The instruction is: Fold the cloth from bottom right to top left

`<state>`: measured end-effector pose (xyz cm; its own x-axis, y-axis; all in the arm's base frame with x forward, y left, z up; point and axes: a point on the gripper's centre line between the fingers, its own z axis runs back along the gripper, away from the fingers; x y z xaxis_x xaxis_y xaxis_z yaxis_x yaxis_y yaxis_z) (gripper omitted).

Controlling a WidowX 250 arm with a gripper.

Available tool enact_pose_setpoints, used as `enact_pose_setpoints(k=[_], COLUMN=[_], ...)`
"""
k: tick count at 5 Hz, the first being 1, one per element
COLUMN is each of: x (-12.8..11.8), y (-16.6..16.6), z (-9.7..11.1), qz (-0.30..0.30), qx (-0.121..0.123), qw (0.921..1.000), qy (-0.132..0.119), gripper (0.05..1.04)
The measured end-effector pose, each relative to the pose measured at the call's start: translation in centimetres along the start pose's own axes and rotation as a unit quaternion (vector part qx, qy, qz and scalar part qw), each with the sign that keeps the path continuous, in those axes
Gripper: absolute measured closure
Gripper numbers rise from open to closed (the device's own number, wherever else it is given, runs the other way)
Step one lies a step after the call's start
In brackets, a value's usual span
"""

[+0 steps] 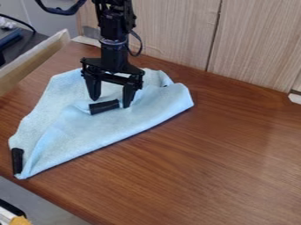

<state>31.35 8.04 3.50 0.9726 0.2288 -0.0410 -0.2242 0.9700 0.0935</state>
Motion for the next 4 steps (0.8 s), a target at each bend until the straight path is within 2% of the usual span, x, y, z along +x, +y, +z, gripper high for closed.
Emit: enact_pose_setpoints(k=[2,4], x=[-0.4,-1.3], y=[0.2,0.3], z=[4.4,6.2], qz=[0.008,0.006], qx=[-0.003,-0.005], qw=[0.9989,0.9977], qy=[-0.047,-0.067], gripper=[0.083,0.083])
